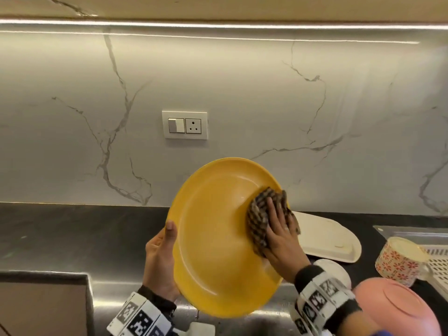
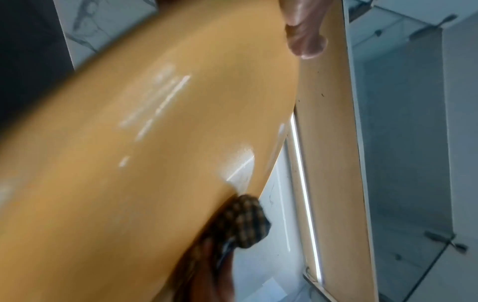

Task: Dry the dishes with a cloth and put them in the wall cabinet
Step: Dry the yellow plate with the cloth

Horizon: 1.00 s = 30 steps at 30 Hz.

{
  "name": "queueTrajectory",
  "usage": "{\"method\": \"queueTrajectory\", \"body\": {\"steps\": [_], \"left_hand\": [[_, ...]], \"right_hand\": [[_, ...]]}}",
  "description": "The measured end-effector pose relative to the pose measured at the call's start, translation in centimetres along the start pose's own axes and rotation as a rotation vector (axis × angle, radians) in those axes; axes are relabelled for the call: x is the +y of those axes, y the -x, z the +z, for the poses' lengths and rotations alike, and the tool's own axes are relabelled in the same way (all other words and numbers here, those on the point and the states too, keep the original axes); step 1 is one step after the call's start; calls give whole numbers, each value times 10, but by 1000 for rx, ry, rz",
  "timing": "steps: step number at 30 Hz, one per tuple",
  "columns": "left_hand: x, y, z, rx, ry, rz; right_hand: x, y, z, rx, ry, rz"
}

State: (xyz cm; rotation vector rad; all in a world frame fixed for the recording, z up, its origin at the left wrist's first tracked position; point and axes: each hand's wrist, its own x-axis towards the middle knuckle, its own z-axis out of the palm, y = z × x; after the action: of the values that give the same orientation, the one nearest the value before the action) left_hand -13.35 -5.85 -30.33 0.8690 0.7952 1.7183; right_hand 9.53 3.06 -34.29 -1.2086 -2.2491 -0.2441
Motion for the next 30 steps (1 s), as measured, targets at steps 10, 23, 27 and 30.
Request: {"method": "queueTrajectory", "body": {"steps": [10, 23, 27, 30], "left_hand": [[-16, -5, 7, 137, -80, 35], [23, -17, -4, 52, 72, -360], [11, 1, 32, -25, 199, -286], [-32, 22, 60, 56, 333, -431]], "right_hand": [[-94, 67, 31, 67, -13, -285], [-2, 69, -28, 226, 18, -423], [-24, 49, -41, 297, -2, -300], [-74, 37, -40, 310, 25, -187]]}}
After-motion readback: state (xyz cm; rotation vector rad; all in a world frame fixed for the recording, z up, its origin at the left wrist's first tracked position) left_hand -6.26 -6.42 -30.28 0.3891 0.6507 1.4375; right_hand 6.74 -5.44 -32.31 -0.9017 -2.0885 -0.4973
